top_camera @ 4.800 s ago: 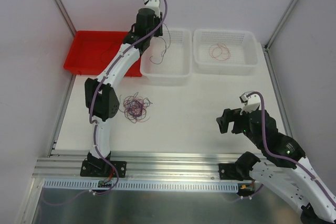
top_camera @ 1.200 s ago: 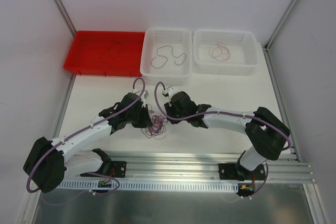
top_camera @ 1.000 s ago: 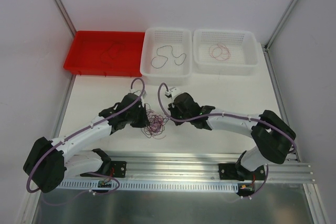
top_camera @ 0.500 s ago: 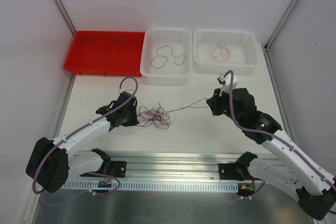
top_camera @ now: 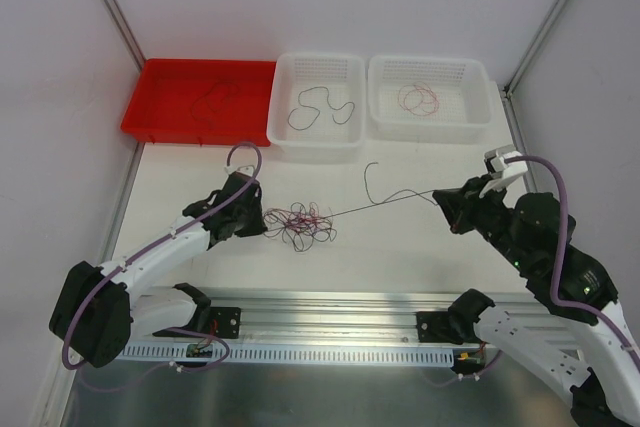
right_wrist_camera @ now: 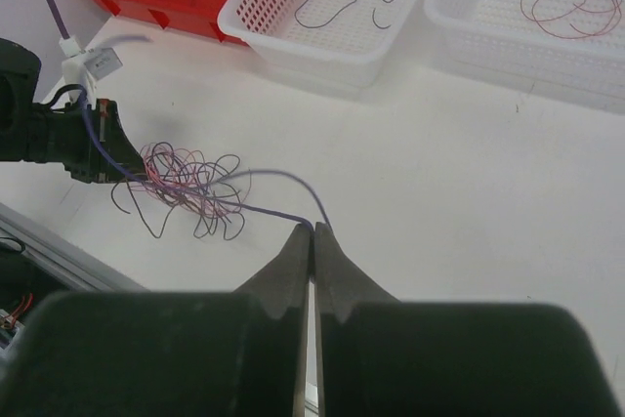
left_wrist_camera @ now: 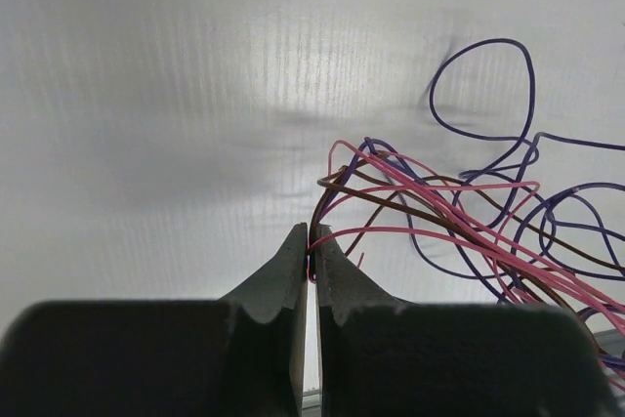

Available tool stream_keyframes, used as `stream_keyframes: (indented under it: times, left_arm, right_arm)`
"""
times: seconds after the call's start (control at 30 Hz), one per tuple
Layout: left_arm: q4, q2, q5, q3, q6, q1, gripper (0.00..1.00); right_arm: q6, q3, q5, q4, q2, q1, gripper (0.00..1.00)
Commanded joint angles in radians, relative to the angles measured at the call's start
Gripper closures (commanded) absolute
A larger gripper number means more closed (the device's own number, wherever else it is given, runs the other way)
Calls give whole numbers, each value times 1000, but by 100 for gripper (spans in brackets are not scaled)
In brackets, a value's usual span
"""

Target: Untangle the cables

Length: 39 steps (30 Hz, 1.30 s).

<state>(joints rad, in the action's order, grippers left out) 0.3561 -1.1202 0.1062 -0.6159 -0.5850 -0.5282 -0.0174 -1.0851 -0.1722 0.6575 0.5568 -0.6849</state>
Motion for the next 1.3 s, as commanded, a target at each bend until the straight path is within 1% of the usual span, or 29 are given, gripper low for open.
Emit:
stream_keyframes:
  times: [0.0, 0.2, 0.27, 0.4, 0.5, 0.57, 0.6, 0.67, 0.7, 0.73, 0.77, 0.8, 0.83, 0.9, 0.93, 1.0, 1.03, 1.1, 1.17, 1.23, 1.27]
  left_arm:
    - [76, -23, 85, -1, 16, 23, 100]
    - [95, -55, 138, -8, -2, 45, 100]
    - [103, -59, 174, -7, -16, 51, 100]
    - [110, -50, 196, -10, -30, 76, 99]
    - [109, -9, 164, -18, -30, 77, 94]
    - [110, 41, 127, -19, -23, 79, 93]
    - [110, 59, 103, -22, -19, 77, 93]
    - [109, 115, 35, -28, 10, 77, 90]
    - [110, 135, 11, -33, 22, 77, 84]
    - [110, 154, -35, -33, 30, 79, 82]
    - [110, 195, -54, -33, 31, 79, 80]
    - [110, 215, -71, -28, 27, 77, 74]
    - [110, 235, -100, -22, 19, 77, 71]
    - [115, 287, -105, -2, 11, 77, 55]
    - [118, 299, -129, 2, 7, 79, 42]
    - [119, 336, -166, 15, 1, 77, 33]
    - [118, 339, -183, 15, 5, 79, 27]
    - [112, 320, -244, -7, 49, 76, 23]
    - [107, 277, -286, -31, 111, 65, 20]
    - [107, 248, -286, -77, 148, 18, 20]
    - [101, 215, -272, -112, 193, -5, 19]
  right_arm:
    - [-32, -99, -111, -1, -35, 8, 99]
    - [-84, -193, -185, 27, -41, 8, 99]
    - [-107, -238, -217, 40, -28, 8, 99]
    - [-127, -280, -266, 83, -2, 7, 99]
    - [-121, -257, -273, 119, 25, 8, 99]
    - [-108, -225, -250, 134, 41, 8, 99]
    - [-95, -179, -222, 136, 60, 8, 99]
    - [-70, -118, -219, 126, 69, 8, 99]
    - [-59, -90, -211, 108, 77, 8, 99]
    - [-44, -26, -207, 97, 81, 8, 99]
    - [-38, 0, -210, 76, 86, 10, 99]
    - [-30, 28, -217, 67, 92, 8, 99]
    - [-18, 63, -222, 64, 109, 15, 99]
    - [-4, 86, -224, 62, 124, 22, 99]
    - [8, 94, -211, 59, 133, 30, 99]
    - [13, 114, -147, 38, 137, 33, 99]
    - [13, 119, -124, 28, 135, 35, 99]
    - [13, 122, -72, 10, 138, 35, 99]
    - [13, 119, -55, 7, 146, 35, 99]
    - [10, 113, -36, 7, 149, 35, 99]
    - [10, 113, -32, 5, 150, 35, 99]
